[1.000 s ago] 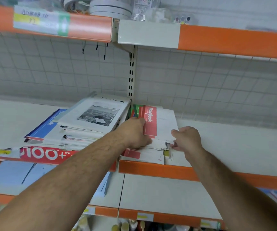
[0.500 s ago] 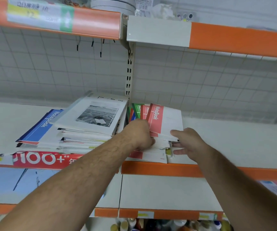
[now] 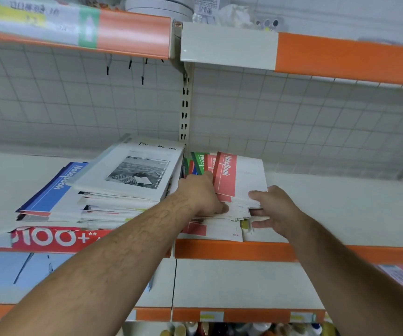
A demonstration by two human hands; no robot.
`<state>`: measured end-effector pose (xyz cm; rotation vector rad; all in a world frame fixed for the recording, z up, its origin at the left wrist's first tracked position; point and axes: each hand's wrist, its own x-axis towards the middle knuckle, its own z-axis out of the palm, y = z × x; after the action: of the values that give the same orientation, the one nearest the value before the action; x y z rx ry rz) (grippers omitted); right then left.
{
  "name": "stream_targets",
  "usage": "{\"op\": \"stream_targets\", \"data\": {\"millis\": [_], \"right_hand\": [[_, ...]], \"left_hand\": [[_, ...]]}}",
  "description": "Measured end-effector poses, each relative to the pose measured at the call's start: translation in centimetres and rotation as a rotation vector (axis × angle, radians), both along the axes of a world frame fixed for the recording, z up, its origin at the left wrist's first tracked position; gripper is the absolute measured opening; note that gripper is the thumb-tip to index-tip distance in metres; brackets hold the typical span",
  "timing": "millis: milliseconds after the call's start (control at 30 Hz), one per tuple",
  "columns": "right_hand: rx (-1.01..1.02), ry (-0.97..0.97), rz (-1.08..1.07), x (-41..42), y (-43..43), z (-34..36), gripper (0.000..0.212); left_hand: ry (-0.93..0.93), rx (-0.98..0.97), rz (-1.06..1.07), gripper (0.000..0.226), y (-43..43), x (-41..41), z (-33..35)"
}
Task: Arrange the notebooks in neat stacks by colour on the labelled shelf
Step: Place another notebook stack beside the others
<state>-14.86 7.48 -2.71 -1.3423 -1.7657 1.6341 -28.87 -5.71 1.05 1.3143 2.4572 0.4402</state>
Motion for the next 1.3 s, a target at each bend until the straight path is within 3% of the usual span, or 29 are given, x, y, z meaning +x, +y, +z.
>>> {"op": "stream_targets", "data": {"millis": [133, 233, 433, 600, 867, 1000, 1100, 1300], "right_hand": [[-0.005, 0.038, -0.030, 0.4, 0.1, 0.0, 0.033], [0.001, 0.047, -0.012, 0.8, 0.1, 0.0, 0.028], [0.156, 0.008, -0.156, 0.4, 0.7, 0.7, 0.017], [0.305, -0.061, -0.293, 0.7, 1.1, 0.6, 0.011], [0.089, 0.036, -0.228, 1.6, 0.7, 1.0, 0.008], [0.116, 0.047, -0.355, 2.4, 1.3, 1.1, 0.004], [0.124, 0.091, -0.431, 3.2, 1.7, 1.4, 0.013], [0.115, 0.118, -0.326, 3.2, 1.2, 1.3, 0.013]], "left_hand": [[-0.012, -0.021, 0.004, 0.098, 0.8, 0.7, 0.0], [-0.027, -0.023, 0.007, 0.097, 1.0, 0.2, 0.0], [0.059, -0.036, -0.053, 0.064, 0.8, 1.1, 0.1], [0.091, -0.044, -0.077, 0.058, 0.2, 1.3, 0.1], [0.133, -0.013, -0.169, 0.069, -0.1, 1.2, -0.3], [0.085, 0.006, -0.145, 0.069, 0.0, 1.0, -0.6], [0.148, -0.027, -0.160, 0.072, 0.0, 0.9, -0.5], [0.201, -0.062, -0.204, 0.071, -0.5, 0.9, -0.4]]}}
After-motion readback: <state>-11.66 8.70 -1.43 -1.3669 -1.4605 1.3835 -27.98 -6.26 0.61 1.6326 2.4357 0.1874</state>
